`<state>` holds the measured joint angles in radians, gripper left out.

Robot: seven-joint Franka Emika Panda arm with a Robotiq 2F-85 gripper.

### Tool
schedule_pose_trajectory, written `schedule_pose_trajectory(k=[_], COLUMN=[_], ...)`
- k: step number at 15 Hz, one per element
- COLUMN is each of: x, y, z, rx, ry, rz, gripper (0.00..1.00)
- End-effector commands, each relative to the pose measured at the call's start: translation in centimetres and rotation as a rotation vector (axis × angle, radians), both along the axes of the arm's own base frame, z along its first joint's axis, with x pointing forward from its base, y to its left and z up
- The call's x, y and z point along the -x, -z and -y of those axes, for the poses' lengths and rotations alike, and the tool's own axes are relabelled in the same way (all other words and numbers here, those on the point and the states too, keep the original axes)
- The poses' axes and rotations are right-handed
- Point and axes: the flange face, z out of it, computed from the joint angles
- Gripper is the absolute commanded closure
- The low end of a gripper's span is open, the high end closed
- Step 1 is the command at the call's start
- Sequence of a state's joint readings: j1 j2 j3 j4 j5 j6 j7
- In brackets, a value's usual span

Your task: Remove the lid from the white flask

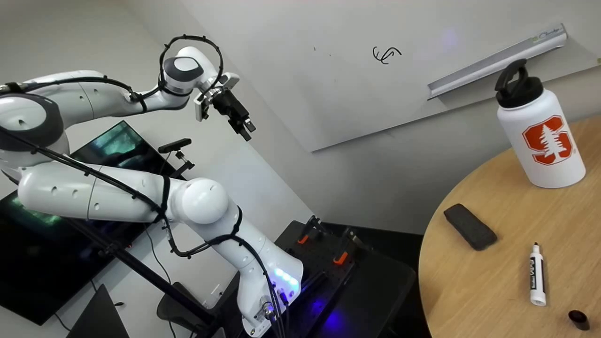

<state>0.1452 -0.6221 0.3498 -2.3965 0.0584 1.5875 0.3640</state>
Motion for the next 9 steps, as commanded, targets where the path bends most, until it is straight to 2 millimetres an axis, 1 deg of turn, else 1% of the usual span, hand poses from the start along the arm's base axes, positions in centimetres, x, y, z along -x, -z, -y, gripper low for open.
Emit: schedule_pose_trajectory(k=[1,3,4,6,7,9], x=[-1.7,-3.4,-4.3,-5.9,-6.7,-8.4], y=[-1.6,-1.8,-1.7,-2.2,-2.3,-2.2], z=[3.7,7.8,10.5,15.0,17.6,21.8], rx=[0.033,0.060,0.065,0.090,0.101,0.109], ry=[0.116,0.178,0.207,0.251,0.246,0.229], rz=[0.076,0.095,0.104,0.145,0.176,0.203], gripper=[0.00,0.00,0.00,0.00,0.00,0.00])
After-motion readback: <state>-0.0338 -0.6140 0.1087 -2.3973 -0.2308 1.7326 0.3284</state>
